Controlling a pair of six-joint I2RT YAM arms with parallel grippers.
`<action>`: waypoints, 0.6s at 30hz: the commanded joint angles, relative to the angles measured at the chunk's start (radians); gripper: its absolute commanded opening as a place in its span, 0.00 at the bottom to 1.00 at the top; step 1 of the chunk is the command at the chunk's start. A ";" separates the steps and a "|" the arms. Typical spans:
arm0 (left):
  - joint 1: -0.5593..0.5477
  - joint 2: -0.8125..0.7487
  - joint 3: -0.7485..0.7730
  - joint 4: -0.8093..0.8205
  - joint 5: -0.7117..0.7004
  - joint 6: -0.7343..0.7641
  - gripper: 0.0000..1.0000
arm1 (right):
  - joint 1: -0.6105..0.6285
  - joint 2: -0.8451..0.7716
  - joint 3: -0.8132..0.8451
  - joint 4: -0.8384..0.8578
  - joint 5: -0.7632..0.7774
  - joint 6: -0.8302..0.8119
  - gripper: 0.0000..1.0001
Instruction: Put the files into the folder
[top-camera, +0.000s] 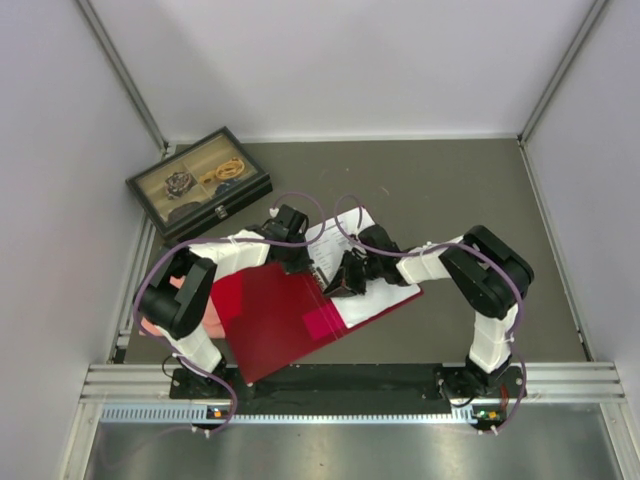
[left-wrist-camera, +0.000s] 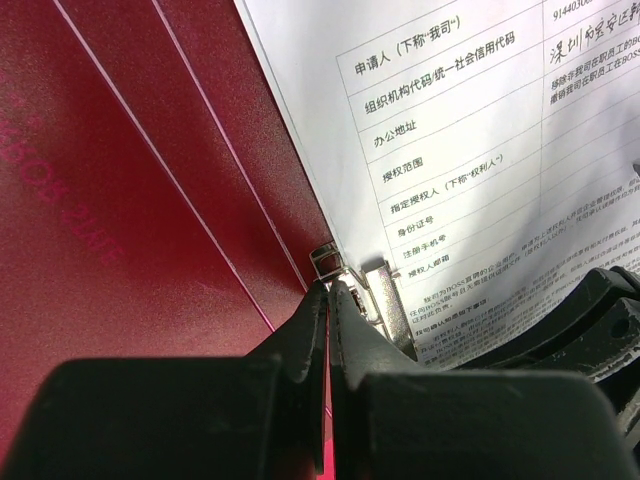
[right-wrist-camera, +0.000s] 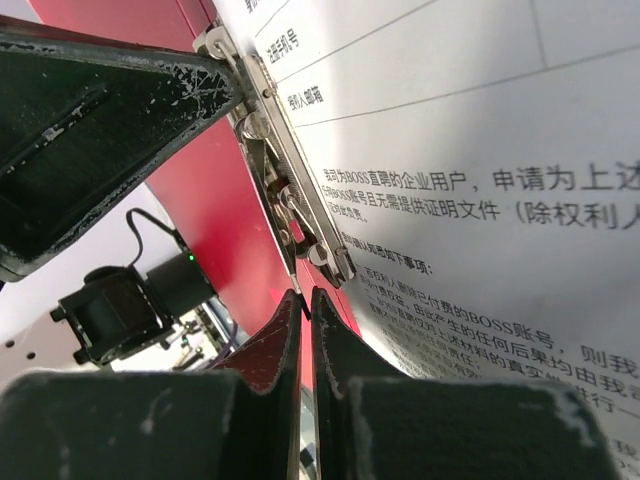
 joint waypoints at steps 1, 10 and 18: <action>0.018 0.018 -0.041 -0.022 -0.105 0.047 0.00 | -0.037 0.053 -0.079 -0.161 0.083 -0.089 0.00; 0.018 0.029 -0.043 -0.019 -0.103 0.041 0.00 | -0.063 0.102 -0.093 -0.181 0.132 -0.112 0.00; 0.008 -0.006 -0.102 0.041 -0.077 -0.030 0.00 | -0.017 0.147 -0.111 -0.076 0.164 0.003 0.00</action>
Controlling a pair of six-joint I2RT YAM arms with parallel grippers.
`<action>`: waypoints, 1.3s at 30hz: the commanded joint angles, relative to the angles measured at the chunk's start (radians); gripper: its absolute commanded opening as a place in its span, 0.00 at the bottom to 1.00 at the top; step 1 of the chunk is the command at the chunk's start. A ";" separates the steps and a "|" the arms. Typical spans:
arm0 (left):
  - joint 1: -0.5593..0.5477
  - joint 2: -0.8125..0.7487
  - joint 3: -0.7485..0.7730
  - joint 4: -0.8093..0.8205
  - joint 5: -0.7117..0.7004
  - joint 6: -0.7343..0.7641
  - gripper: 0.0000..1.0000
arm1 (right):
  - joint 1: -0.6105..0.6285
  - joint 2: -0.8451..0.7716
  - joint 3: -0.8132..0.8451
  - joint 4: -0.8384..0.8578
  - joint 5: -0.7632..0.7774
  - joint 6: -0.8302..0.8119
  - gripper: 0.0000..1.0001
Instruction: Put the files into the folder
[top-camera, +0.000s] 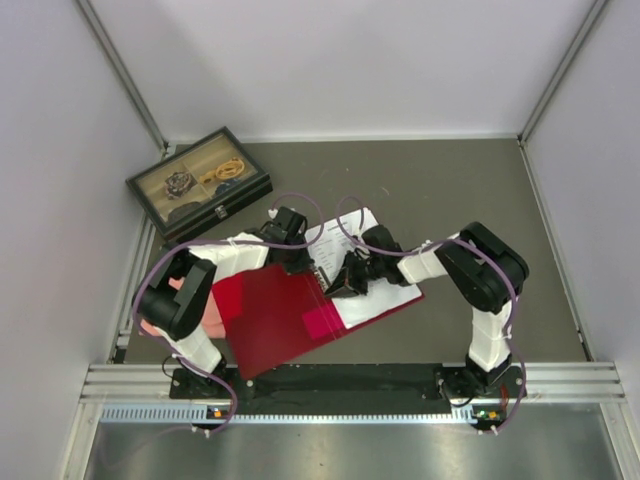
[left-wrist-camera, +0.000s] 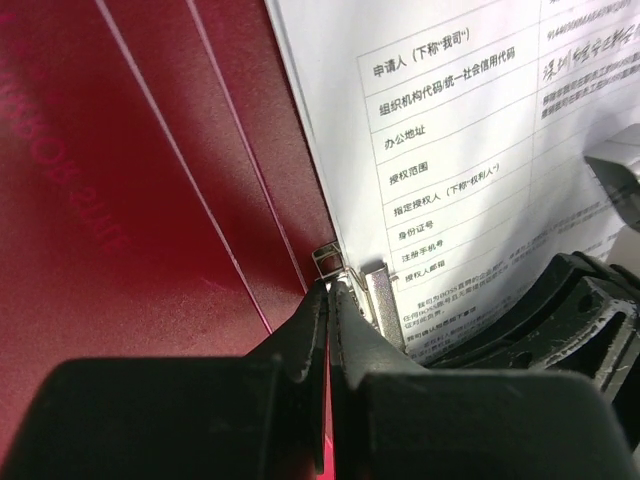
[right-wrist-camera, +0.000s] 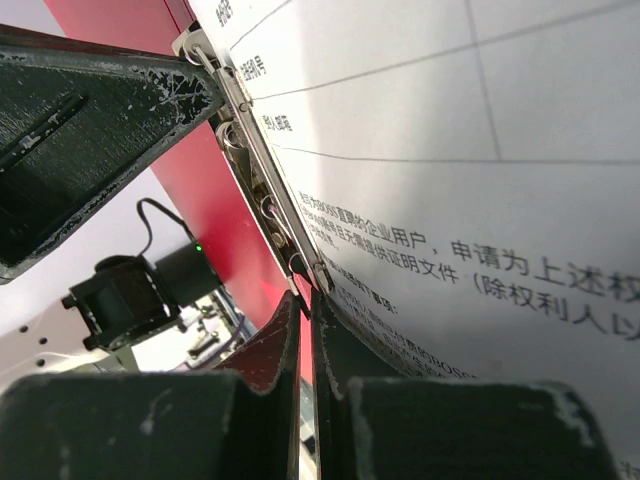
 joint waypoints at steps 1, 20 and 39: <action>0.005 -0.007 -0.092 -0.010 -0.093 -0.009 0.00 | 0.041 0.090 -0.081 -0.142 0.234 0.021 0.00; -0.014 -0.339 -0.206 0.036 -0.118 0.007 0.22 | 0.034 0.070 -0.023 -0.276 0.302 -0.032 0.00; -0.192 0.033 -0.215 0.204 -0.053 -0.248 0.00 | 0.022 0.067 0.039 -0.446 0.345 -0.048 0.00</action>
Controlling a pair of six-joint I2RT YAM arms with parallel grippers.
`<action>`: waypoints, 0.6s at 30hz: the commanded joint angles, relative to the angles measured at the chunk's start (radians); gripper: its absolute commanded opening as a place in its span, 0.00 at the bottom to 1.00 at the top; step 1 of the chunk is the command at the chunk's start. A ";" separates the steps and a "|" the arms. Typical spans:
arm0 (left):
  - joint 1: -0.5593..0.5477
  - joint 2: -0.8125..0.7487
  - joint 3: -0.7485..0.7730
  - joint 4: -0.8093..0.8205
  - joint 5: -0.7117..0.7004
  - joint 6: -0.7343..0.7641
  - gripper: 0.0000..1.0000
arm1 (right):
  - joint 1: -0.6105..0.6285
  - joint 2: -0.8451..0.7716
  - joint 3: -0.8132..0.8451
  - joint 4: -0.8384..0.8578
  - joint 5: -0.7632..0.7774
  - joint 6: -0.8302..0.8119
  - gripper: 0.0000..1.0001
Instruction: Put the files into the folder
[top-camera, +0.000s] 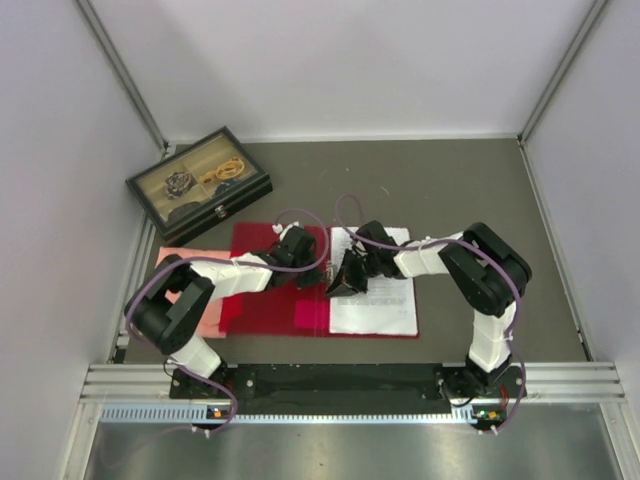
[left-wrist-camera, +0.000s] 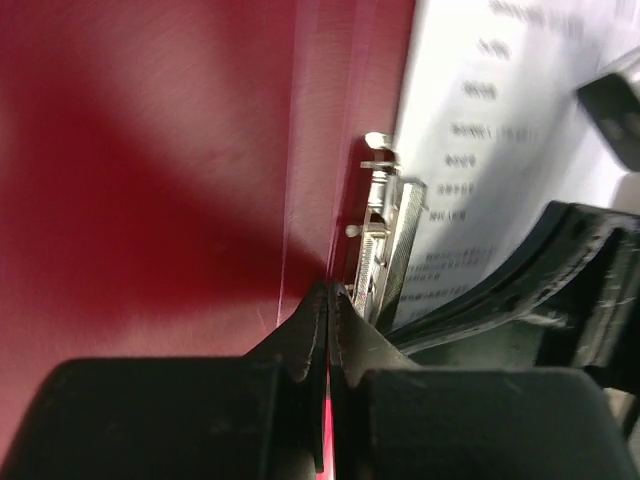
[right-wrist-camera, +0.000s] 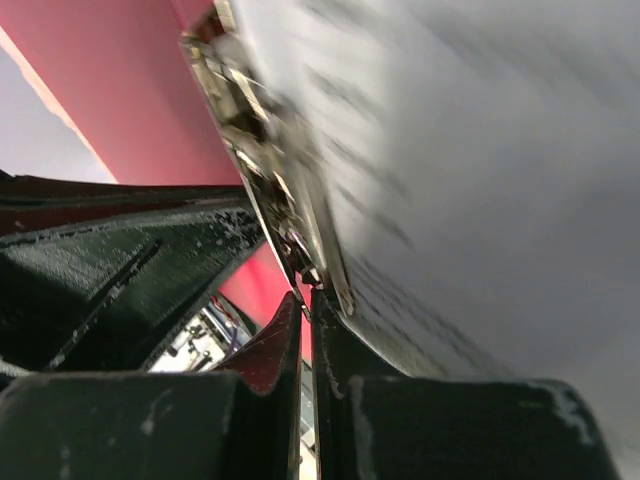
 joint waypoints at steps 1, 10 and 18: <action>-0.056 0.139 -0.056 0.060 0.026 -0.085 0.00 | -0.006 0.102 -0.053 -0.246 0.285 -0.040 0.00; -0.095 0.139 -0.056 0.074 0.033 -0.091 0.00 | -0.058 0.147 -0.161 -0.002 0.103 0.083 0.00; -0.093 -0.011 -0.093 -0.007 -0.068 -0.017 0.00 | -0.120 0.104 -0.124 -0.115 0.133 -0.219 0.00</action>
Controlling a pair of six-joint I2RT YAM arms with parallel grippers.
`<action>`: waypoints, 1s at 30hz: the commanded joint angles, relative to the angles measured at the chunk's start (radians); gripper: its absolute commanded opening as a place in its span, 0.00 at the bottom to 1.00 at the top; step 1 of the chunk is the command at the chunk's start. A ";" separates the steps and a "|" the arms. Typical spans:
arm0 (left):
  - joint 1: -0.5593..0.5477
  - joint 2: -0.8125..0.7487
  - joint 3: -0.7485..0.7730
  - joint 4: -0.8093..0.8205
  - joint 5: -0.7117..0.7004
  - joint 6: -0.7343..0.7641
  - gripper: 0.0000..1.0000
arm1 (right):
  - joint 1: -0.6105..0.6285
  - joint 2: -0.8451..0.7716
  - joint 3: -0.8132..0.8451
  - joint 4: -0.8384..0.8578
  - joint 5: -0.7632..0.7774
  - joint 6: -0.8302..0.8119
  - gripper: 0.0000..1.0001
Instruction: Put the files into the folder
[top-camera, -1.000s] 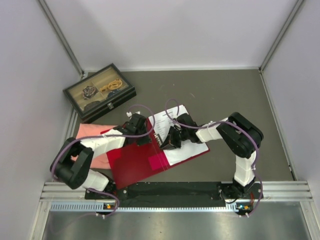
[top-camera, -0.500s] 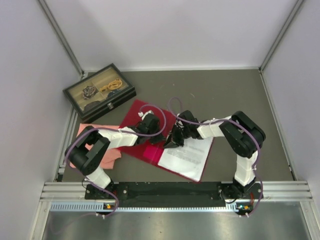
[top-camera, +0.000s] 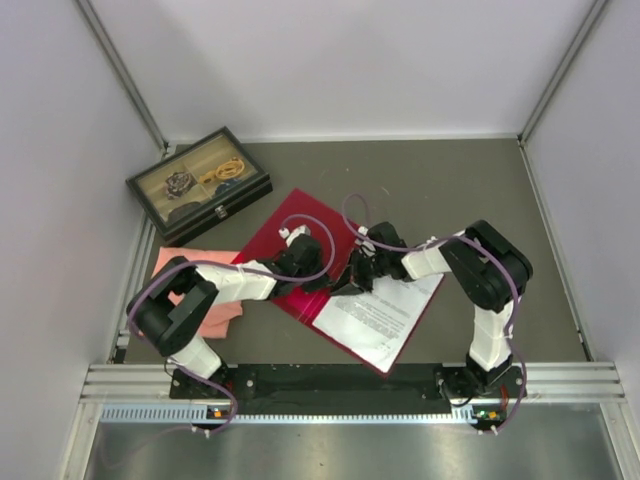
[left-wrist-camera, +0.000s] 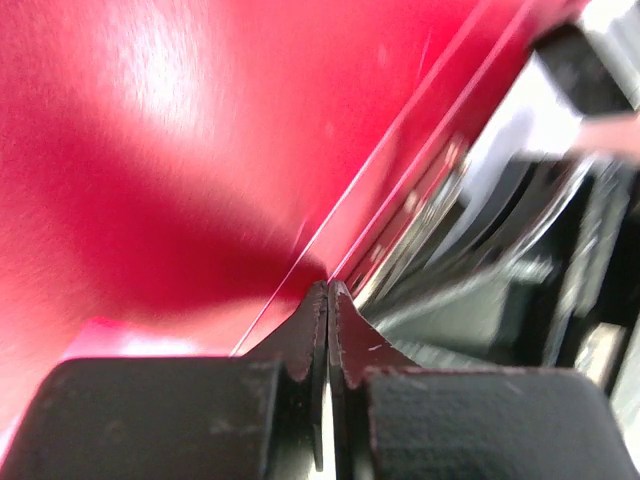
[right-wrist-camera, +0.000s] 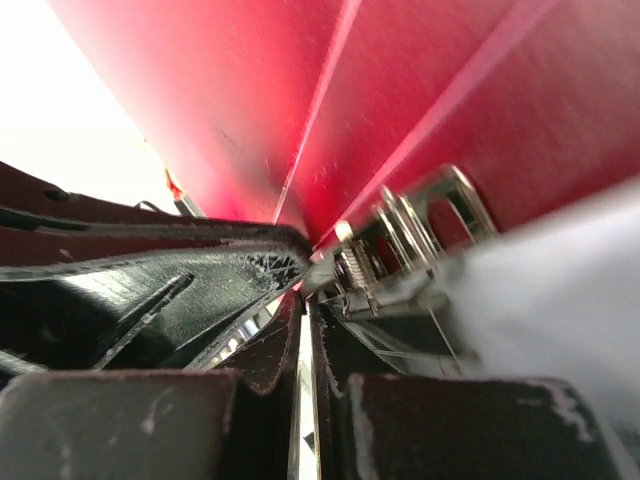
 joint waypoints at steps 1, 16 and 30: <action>-0.023 -0.049 -0.072 -0.162 -0.035 0.058 0.00 | -0.052 0.083 -0.023 -0.286 0.223 -0.244 0.00; -0.090 0.122 -0.225 0.133 0.100 -0.131 0.00 | -0.202 0.066 0.132 -0.463 0.143 -0.461 0.00; -0.118 0.080 -0.241 0.136 0.052 -0.156 0.00 | -0.230 0.109 0.098 -0.400 -0.020 -0.410 0.04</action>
